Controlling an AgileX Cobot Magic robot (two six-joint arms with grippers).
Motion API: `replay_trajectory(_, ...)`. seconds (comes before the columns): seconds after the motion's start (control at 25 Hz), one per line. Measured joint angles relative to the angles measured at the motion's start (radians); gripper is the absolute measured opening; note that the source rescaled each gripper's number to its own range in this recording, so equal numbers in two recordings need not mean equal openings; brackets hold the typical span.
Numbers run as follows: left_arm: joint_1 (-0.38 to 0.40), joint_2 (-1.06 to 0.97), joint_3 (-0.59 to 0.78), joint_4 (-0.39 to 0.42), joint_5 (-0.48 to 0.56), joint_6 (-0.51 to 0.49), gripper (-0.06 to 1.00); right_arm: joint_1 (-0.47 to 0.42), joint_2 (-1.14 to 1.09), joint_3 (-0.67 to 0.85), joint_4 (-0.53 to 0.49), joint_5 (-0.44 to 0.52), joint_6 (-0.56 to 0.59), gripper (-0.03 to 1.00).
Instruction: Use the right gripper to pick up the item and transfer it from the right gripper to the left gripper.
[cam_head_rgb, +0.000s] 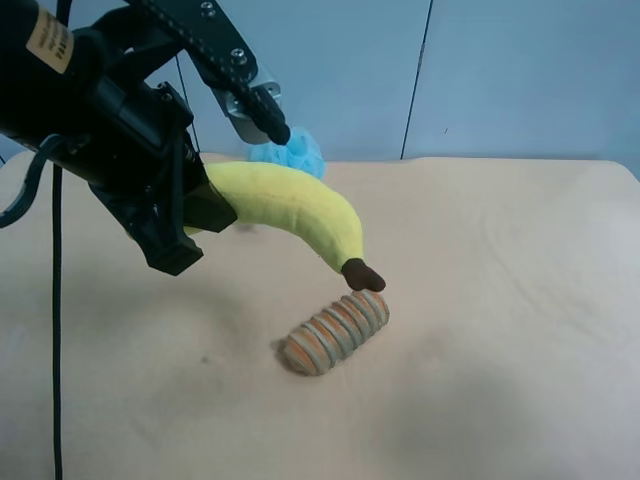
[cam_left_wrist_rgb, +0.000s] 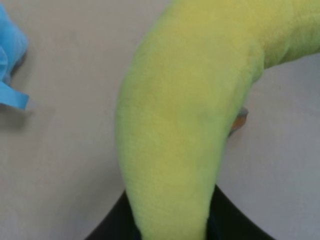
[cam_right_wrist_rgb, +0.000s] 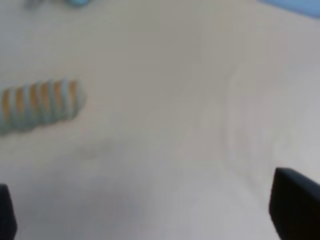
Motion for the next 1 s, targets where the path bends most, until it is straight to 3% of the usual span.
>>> replay_trajectory(0.12,0.0,0.0,0.0,-0.006,-0.001,0.0,0.0,-0.064,-0.007,0.0,-0.001,0.0,0.0,1.0)
replay_trajectory(0.28,0.0,0.0,0.0,-0.008,0.0,-0.014,0.0,-0.084,-0.008,0.0,-0.001,0.0,0.0,1.0)
replay_trajectory(0.52,0.038,0.001,0.0,0.055,0.08,-0.166,0.0,-0.084,-0.008,0.0,-0.001,0.0,0.0,1.0)
replay_trajectory(0.76,0.243,0.028,-0.001,0.077,0.139,-0.222,0.0,-0.084,-0.008,0.0,-0.001,0.0,0.0,1.0)
replay_trajectory(1.0,0.488,0.097,-0.001,0.078,0.076,-0.222,0.0,-0.084,-0.008,0.0,-0.001,0.0,0.0,1.0)
